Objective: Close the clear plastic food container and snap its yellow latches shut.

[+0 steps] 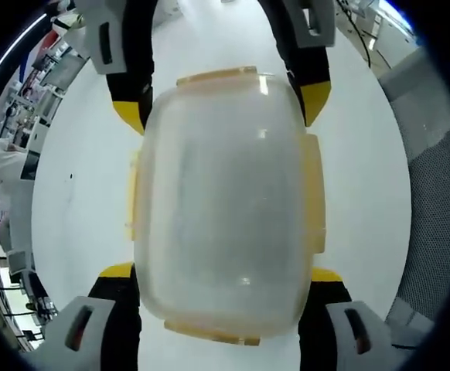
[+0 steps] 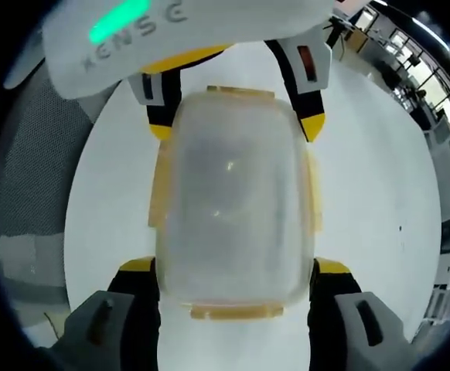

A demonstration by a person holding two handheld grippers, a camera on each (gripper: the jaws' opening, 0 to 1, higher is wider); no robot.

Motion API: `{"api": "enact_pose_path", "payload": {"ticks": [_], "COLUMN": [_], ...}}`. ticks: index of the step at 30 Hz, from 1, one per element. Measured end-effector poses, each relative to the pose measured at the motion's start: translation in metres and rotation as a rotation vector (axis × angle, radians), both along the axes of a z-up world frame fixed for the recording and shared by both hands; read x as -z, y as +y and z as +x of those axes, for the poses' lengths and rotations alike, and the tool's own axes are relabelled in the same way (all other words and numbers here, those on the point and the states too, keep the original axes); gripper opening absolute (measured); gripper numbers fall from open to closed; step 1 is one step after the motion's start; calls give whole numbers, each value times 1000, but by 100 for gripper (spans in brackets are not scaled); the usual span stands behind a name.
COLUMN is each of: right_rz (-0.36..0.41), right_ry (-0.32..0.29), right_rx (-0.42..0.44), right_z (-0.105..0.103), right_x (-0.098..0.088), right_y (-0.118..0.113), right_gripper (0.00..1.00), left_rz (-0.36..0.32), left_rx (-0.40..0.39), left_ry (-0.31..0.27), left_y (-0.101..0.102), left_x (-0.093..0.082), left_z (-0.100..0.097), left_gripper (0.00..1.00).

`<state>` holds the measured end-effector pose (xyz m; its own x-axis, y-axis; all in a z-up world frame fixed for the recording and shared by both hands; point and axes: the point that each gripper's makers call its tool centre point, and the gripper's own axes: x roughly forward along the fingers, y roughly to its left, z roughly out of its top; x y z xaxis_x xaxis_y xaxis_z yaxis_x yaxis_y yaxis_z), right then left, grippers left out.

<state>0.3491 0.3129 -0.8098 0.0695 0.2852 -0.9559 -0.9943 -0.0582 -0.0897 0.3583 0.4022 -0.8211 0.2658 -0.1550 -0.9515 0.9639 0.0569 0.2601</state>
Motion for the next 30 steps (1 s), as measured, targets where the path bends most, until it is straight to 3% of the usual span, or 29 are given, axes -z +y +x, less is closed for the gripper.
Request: {"api": "enact_pose_path", "payload": {"ticks": [21, 30], "right_rz": [11, 11], "right_ry": [-4, -3], "right_rx": [67, 69], "right_z": [43, 53], "right_x": [0, 0], "right_y": [13, 14], "right_gripper": [76, 77], "left_rz": [13, -11], "left_rx": [58, 61], "left_ry": [-5, -4], "left_y": [12, 13], "left_x": [0, -1], "left_z": [48, 59], "left_gripper": [82, 82]}}
